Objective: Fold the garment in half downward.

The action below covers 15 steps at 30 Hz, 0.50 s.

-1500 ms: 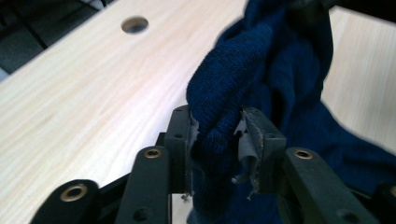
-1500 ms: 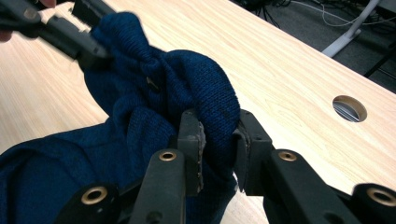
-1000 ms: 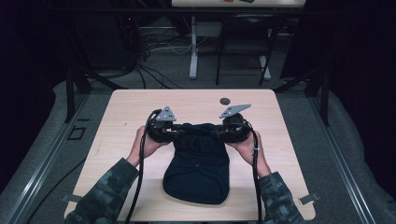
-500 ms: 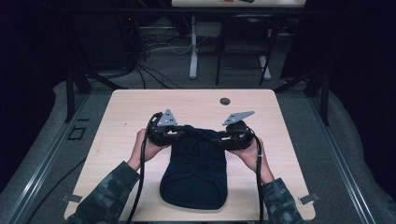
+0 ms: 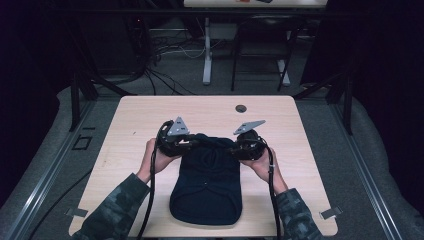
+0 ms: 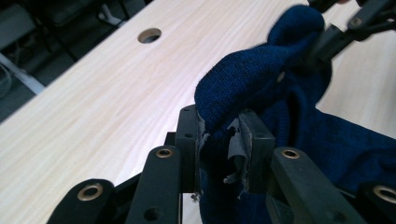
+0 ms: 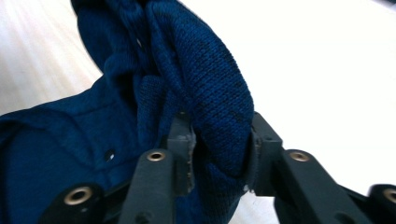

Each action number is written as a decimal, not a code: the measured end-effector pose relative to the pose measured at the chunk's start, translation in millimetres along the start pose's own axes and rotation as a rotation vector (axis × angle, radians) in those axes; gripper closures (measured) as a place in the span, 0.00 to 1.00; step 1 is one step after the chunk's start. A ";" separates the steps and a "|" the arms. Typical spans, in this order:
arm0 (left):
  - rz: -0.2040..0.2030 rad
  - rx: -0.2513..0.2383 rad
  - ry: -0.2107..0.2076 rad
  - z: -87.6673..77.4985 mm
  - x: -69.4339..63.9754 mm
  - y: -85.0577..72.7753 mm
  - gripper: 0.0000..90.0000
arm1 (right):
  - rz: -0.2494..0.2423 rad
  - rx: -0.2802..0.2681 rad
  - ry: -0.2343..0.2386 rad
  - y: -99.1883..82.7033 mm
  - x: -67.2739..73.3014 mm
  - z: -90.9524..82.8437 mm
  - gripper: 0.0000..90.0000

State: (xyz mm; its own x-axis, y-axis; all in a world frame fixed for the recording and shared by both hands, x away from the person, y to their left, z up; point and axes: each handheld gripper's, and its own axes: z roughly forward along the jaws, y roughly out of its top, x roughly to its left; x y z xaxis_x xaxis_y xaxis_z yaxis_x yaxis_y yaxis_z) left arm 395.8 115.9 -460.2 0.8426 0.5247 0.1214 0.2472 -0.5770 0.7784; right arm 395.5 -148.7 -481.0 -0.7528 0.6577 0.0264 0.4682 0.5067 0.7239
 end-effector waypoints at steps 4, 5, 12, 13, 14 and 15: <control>-0.014 0.048 -0.043 2.9 -0.9 -3.8 0.68 | -0.059 -0.028 -0.039 3.1 4.0 -0.8 0.79; -0.017 0.066 -0.051 4.9 -0.8 -4.9 0.64 | -0.074 -0.037 -0.048 4.2 4.5 -1.2 0.80; 0.020 0.092 -0.021 18.1 -9.9 -13.1 0.72 | -0.197 -0.057 -0.133 23.5 7.9 0.1 0.78; 0.021 0.083 -0.011 18.5 -10.8 -13.6 0.74 | -0.194 -0.053 -0.139 27.4 7.6 0.2 0.76; 0.025 0.083 -0.001 18.4 -11.3 -14.0 0.76 | -0.174 -0.039 -0.127 30.0 6.4 0.3 0.73; 0.027 0.078 0.006 18.4 -11.6 -14.6 0.77 | -0.161 -0.025 -0.116 31.3 5.6 0.2 0.72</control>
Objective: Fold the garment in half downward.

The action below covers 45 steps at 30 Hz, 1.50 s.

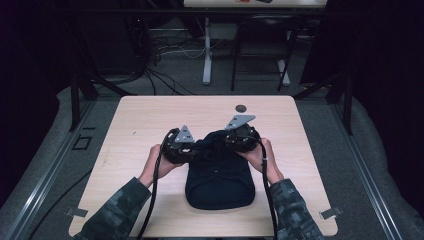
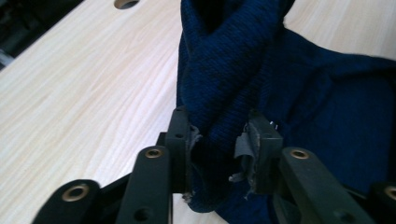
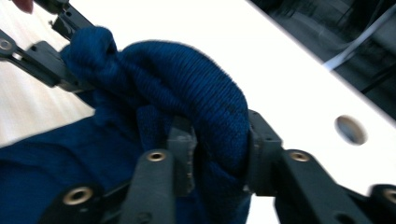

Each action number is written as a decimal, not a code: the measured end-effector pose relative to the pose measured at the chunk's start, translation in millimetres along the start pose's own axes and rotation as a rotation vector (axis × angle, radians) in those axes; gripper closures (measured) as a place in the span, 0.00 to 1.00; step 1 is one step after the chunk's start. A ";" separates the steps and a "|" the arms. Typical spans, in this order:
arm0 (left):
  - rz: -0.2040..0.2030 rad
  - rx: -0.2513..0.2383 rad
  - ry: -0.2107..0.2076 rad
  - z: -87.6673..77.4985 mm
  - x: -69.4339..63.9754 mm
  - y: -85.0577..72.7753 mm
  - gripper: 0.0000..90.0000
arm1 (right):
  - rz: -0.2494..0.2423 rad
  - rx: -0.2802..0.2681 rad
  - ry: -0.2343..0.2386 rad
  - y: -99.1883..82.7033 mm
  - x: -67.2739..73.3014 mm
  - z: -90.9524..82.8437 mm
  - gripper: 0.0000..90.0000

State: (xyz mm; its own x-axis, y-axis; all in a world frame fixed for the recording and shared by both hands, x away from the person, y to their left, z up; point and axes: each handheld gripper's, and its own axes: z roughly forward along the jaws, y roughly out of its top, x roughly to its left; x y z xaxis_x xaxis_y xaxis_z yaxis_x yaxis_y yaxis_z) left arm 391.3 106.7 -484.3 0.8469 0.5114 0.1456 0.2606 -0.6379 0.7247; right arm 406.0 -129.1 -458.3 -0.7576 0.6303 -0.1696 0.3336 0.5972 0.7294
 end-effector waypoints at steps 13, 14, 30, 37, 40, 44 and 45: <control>0.098 0.005 0.049 -0.4 -20.8 5.6 0.77 | 0.014 0.078 0.053 -27.4 4.9 -17.4 0.67; 0.115 0.007 0.053 -0.3 -24.2 6.7 0.77 | 0.016 0.083 0.054 -29.6 5.0 -18.3 0.68; 0.112 0.018 -0.055 8.3 -51.4 -11.5 0.75 | 0.008 0.109 0.084 -71.7 16.7 -21.9 0.70; 0.097 0.026 -0.081 13.1 -60.0 -26.4 0.74 | -0.047 0.152 0.090 -86.0 33.9 -18.4 0.69; 0.077 0.026 -0.100 19.3 -63.3 -36.9 0.74 | -0.052 0.167 0.087 -93.3 41.0 -14.2 0.68; 0.062 0.020 -0.111 22.5 -65.1 -44.1 0.74 | -0.034 0.179 0.104 -99.0 43.9 -11.1 0.67; 0.062 0.021 -0.113 22.6 -65.4 -44.8 0.74 | -0.031 0.178 0.106 -100.1 44.7 -10.6 0.67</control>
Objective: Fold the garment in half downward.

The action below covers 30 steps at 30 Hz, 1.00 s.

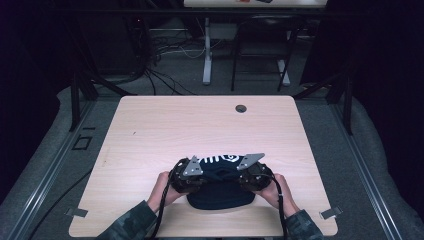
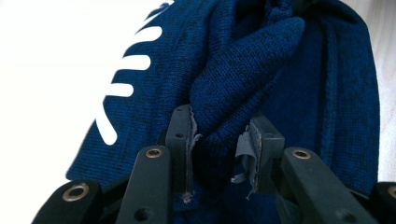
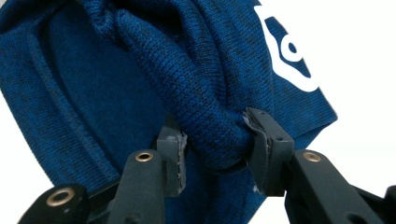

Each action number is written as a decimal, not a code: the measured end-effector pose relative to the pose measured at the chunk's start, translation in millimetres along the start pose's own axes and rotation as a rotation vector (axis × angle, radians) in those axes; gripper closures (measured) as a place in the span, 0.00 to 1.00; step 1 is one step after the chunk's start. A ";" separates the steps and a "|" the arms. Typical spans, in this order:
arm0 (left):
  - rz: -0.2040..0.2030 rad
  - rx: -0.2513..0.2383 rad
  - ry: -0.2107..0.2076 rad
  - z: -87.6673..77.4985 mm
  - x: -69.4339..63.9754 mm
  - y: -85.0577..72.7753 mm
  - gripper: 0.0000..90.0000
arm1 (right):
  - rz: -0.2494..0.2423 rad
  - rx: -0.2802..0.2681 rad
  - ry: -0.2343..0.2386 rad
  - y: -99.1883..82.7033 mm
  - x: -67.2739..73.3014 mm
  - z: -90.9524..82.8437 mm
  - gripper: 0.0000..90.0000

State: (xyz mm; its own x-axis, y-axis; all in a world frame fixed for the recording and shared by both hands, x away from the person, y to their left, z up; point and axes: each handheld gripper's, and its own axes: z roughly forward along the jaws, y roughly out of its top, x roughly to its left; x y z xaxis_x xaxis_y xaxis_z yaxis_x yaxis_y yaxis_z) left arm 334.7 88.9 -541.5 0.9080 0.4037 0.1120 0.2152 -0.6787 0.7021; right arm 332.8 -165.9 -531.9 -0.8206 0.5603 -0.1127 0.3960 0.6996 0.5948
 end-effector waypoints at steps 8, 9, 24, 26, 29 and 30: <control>-0.028 0.009 -0.034 2.4 -3.4 -10.5 0.70 | 0.002 0.010 0.025 -6.4 4.9 3.2 0.58; -0.034 0.007 -0.043 0.7 -3.7 -11.9 0.67 | -0.001 0.018 0.026 -6.4 5.6 1.7 0.56; -0.130 -0.107 -0.014 -45.7 9.2 -19.9 0.43 | 0.074 -0.056 0.070 -12.7 5.9 -32.1 0.46; -0.141 -0.116 0.023 -47.8 17.8 -15.3 0.43 | 0.093 -0.087 0.049 -10.7 2.7 -39.0 0.49; -0.170 -0.134 0.078 -42.3 27.3 -5.1 0.43 | 0.137 -0.160 0.007 -1.6 -5.4 -45.4 0.55; -0.168 -0.130 0.099 -38.5 28.7 -0.8 0.43 | 0.152 -0.177 -0.011 3.6 -8.3 -44.8 0.57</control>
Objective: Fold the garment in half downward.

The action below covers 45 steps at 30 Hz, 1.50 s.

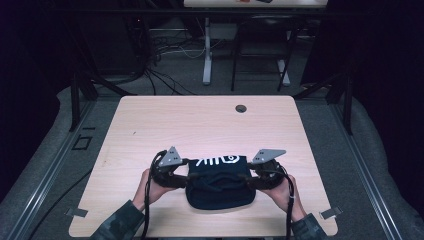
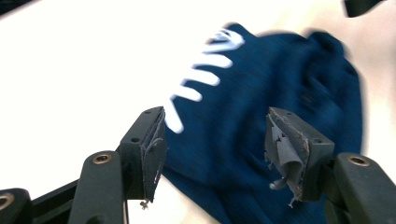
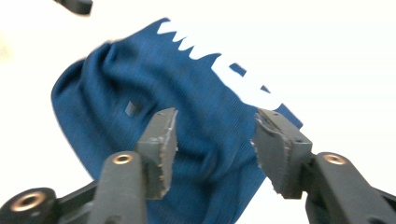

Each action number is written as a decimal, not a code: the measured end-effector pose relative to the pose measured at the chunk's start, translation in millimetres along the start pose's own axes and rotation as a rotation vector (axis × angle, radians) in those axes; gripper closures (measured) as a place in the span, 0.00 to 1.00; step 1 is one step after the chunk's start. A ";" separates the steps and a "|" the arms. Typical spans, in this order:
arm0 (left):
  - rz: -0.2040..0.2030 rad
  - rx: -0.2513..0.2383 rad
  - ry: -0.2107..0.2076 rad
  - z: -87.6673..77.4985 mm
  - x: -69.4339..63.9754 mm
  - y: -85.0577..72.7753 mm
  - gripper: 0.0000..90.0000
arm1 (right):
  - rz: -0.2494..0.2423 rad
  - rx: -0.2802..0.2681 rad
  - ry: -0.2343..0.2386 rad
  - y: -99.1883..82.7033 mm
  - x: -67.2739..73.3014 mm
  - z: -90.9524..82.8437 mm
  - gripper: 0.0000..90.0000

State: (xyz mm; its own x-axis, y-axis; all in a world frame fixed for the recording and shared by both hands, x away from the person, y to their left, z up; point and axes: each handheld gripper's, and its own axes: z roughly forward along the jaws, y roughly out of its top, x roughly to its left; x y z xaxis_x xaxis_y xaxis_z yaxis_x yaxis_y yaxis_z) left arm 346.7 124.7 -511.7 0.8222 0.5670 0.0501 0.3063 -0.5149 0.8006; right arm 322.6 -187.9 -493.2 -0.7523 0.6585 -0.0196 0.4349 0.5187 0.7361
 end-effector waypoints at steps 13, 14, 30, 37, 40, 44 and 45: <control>0.059 0.121 -0.014 40.3 -29.4 -12.4 0.43 | 0.011 0.122 0.022 -15.8 2.2 48.8 0.56; 0.069 0.128 -0.014 40.5 -31.3 -14.4 0.43 | 0.010 0.126 0.021 -18.5 2.9 48.9 0.55; 0.158 0.176 0.008 37.6 -43.6 -34.2 0.41 | 0.012 0.141 0.005 -44.1 8.2 53.0 0.43; 0.110 0.175 -0.011 38.6 -36.8 -37.5 0.32 | 0.036 0.159 -0.032 -46.1 15.6 52.0 0.40; 0.086 0.179 -0.005 39.7 -33.4 -38.4 0.26 | 0.042 0.157 -0.039 -47.3 19.1 51.6 0.37; 0.044 0.193 -0.029 42.3 -25.7 -39.8 0.20 | 0.051 0.151 -0.047 -48.4 23.8 51.1 0.35; 0.044 0.193 -0.029 42.3 -25.7 -39.8 0.19 | 0.047 0.158 -0.053 -48.3 24.6 50.6 0.34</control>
State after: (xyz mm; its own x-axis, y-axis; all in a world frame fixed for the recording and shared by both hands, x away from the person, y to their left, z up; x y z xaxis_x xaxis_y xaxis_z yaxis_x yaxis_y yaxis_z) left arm 333.7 103.4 -570.1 0.8497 0.5235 0.0632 0.3532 -0.6541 0.6689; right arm 308.0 -169.2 -563.5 -0.7036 0.7101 -0.0263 0.5448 0.5628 0.6217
